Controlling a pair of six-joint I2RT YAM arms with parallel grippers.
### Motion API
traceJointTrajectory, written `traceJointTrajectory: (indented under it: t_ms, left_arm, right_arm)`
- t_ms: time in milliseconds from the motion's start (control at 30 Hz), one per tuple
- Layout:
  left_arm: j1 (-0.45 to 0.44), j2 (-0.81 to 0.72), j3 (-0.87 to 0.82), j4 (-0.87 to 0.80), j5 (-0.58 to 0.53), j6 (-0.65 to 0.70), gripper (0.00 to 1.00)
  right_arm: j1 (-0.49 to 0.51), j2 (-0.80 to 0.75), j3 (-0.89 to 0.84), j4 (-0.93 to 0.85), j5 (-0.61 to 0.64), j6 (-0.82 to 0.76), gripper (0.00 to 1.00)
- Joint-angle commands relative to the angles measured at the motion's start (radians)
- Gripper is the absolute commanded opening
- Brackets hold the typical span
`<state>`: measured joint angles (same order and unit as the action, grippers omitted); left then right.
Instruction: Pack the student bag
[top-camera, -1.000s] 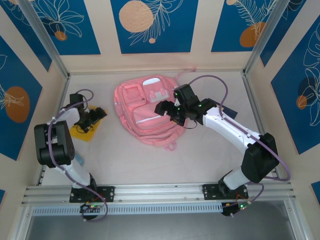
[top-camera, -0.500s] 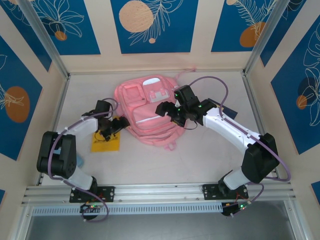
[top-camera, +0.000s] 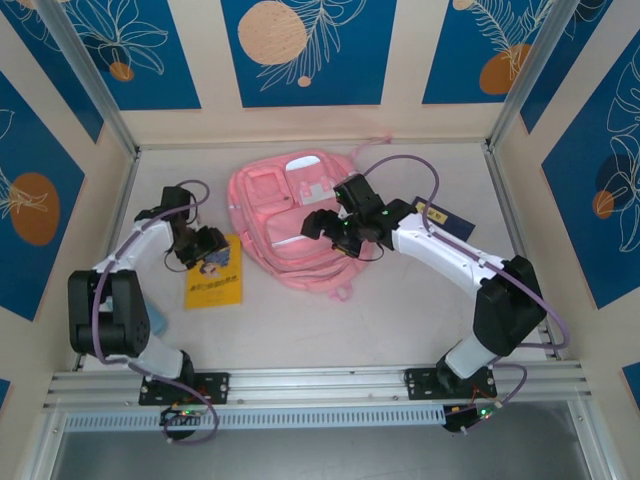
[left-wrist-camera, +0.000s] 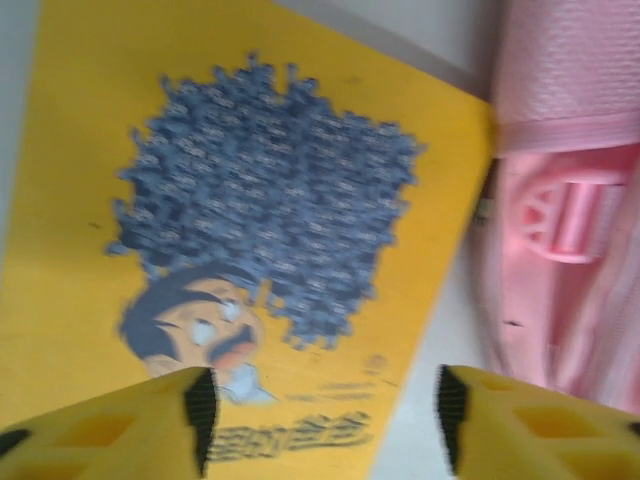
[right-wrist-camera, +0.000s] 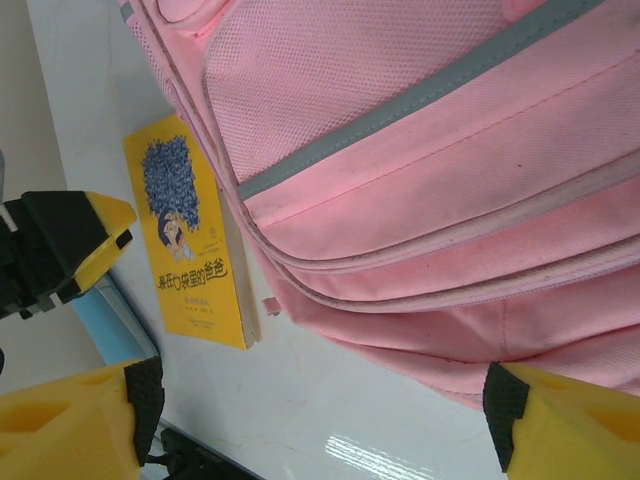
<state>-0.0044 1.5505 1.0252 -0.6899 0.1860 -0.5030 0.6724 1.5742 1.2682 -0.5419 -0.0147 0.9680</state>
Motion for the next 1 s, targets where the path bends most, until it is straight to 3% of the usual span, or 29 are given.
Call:
traceJointTrajectory:
  t_ms: [0,333,667,833,967]
  left_arm:
    - [0.003,0.066,0.026,-0.028,-0.049,0.039,0.51]
    - [-0.034,0.076,-0.137,-0.017,-0.11,-0.002,0.48]
    - [-0.116,-0.174,-0.366,-0.073,-0.024,-0.135,0.45]
    - [-0.098,-0.236,-0.281,-0.133,-0.029,-0.063,0.54]
    - [-0.016,-0.245,-0.214,-0.176,-0.048,0.002,0.61]
  right_arm:
    - [0.014,0.026,0.05,-0.024,-0.021,-0.006,0.85]
    - [0.04,0.106,0.115,-0.045,-0.063,-0.055,0.83]
    - [0.204,0.326,0.35,-0.161,-0.009,-0.146,0.66]
    - [0.291,0.474,0.494,-0.215,0.033,-0.169,0.52]
    - [0.352,0.601,0.637,-0.278,0.022,-0.225,0.45]
